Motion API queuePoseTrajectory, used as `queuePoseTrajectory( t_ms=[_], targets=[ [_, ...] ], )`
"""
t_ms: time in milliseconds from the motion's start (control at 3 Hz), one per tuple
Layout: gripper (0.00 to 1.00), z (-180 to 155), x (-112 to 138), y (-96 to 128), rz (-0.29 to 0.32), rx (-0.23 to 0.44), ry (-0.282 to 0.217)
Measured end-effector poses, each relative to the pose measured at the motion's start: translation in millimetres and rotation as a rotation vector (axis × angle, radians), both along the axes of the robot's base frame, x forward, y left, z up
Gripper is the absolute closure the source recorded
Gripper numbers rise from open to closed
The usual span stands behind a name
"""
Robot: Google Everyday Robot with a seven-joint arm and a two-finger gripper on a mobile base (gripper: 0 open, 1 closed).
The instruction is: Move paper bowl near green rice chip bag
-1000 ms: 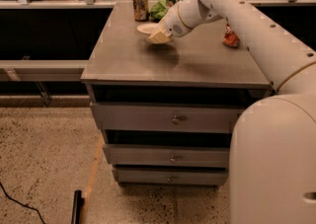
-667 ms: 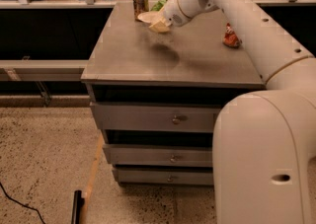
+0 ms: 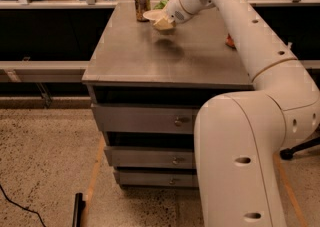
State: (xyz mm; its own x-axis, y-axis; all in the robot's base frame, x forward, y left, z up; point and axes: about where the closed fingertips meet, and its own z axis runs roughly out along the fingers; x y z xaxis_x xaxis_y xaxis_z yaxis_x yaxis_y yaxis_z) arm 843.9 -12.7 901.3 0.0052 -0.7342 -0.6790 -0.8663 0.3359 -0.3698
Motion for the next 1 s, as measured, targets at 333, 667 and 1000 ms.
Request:
queuePoseTrajectory(
  t_ms=[333, 667, 1000],
  targets=[
    [0.38, -9.0, 6.6, -5.1, -0.017, 0.000, 0.023],
    [0.14, -13.1, 8.6, -10.0, -0.026, 0.000, 0.036],
    [0.00, -13.2, 8.6, -14.4, -0.031, -0.010, 0.039]
  ],
)
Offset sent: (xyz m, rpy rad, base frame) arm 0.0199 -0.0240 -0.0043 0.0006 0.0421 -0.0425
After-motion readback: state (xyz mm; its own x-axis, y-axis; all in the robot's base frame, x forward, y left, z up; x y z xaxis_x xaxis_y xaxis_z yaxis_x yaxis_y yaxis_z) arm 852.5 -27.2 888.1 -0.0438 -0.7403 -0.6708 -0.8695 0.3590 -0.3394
